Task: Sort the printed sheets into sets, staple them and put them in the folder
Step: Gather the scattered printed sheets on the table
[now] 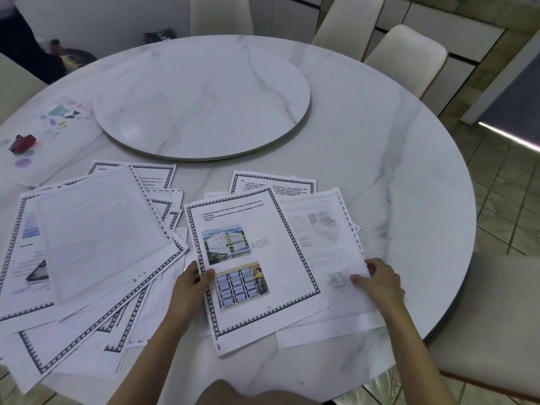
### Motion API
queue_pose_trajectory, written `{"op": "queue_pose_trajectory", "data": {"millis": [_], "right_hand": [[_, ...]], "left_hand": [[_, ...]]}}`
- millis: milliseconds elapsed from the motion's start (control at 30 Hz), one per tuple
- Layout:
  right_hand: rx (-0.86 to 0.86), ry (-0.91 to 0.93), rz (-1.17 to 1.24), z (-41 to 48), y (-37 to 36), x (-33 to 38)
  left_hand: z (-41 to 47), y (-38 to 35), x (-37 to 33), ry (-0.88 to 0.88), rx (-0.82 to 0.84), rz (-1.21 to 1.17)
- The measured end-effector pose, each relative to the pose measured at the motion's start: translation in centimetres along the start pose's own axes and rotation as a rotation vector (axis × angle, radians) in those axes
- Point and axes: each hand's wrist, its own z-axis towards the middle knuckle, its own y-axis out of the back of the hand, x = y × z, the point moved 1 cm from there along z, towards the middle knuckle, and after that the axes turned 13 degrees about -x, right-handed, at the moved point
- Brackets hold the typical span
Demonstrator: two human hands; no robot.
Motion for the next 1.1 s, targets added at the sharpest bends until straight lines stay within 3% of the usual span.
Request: {"op": "queue_pose_trajectory", "data": {"millis": [233, 467, 667, 900, 1100], "right_hand": [[-0.088, 0.027, 0.239, 1.6, 2.5, -1.1], [-0.304, 0.038, 0.132, 4.3, 5.6, -2.9], [-0.487, 0.143, -0.011, 3.2, 3.5, -2.4], [-0.138, 0.572, 0.143, -3.8, -4.6, 4.4], [0.0, 0.771, -0.071, -6.1, -8.9, 5.3]], "left_hand": [[-0.1, 0.2, -0.1, 0.011, 0.007, -0.002], [-0.1, 1.2, 0.0, -0.013, -0.037, 0.039], [0.0, 3.1, -0.2, -0.107, -0.175, 0.152], [0.7, 6.8, -0.9, -0.196, -0.382, 0.283], [0.4, 9.5, -1.6, -0.232, -0.474, 0.293]]}}
